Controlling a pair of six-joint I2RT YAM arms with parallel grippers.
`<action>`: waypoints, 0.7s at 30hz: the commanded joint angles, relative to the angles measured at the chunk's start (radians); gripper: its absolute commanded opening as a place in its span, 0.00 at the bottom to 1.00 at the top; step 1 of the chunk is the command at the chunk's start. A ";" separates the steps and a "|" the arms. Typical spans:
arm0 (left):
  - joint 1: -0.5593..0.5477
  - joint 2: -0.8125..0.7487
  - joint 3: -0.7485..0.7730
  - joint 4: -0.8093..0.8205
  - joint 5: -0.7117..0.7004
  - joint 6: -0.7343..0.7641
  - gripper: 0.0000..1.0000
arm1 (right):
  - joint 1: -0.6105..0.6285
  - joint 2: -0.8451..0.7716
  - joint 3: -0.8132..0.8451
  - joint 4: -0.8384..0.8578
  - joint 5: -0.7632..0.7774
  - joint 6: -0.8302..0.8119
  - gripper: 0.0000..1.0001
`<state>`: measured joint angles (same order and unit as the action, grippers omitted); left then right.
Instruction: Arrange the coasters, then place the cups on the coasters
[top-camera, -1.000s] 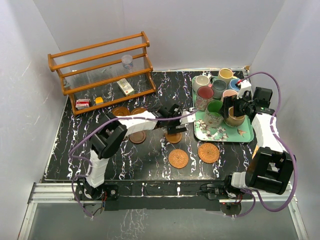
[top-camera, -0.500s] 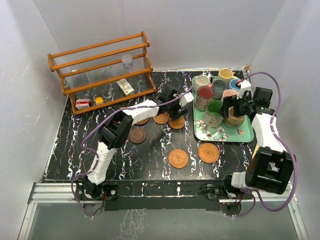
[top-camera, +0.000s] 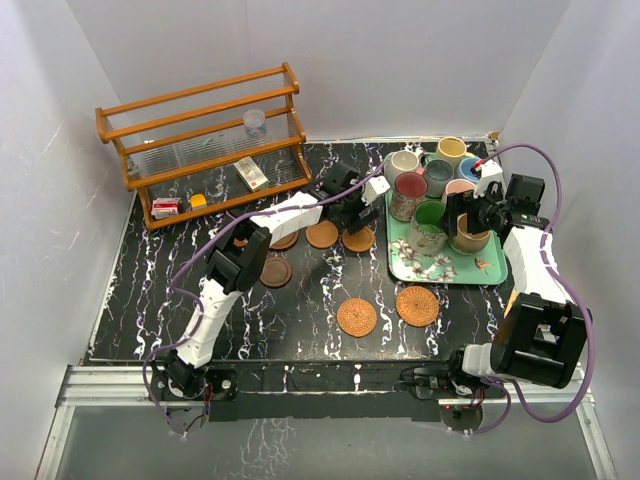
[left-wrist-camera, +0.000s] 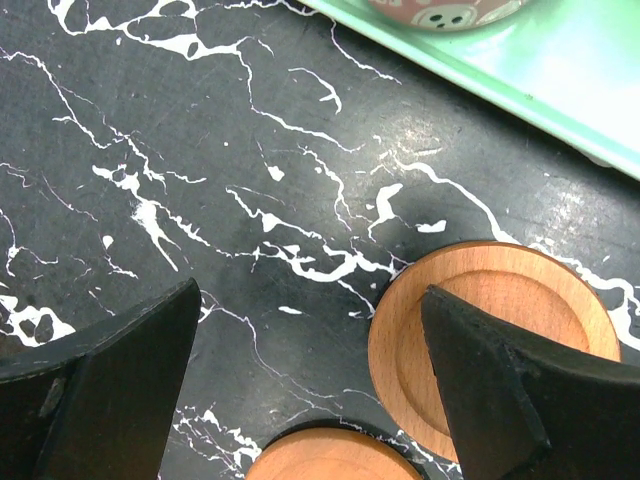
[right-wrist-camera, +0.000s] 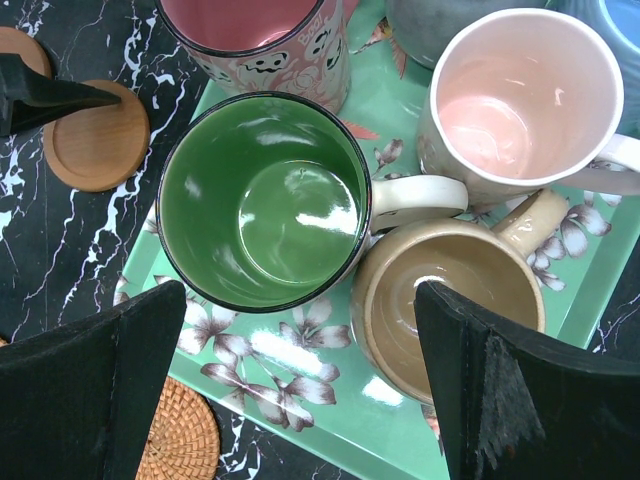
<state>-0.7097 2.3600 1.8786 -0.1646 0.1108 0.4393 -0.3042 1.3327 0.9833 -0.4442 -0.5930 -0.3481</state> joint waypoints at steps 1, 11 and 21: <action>0.003 0.066 0.022 -0.115 0.001 -0.016 0.92 | -0.009 -0.003 -0.002 0.031 0.006 -0.012 0.98; 0.033 0.037 -0.019 -0.087 -0.039 -0.002 0.92 | -0.009 -0.001 -0.002 0.031 0.006 -0.013 0.98; 0.052 0.028 -0.010 -0.092 -0.026 -0.012 0.92 | -0.009 -0.001 -0.003 0.031 0.005 -0.012 0.98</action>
<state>-0.6853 2.3737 1.8977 -0.1726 0.1398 0.4084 -0.3042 1.3327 0.9833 -0.4442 -0.5934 -0.3500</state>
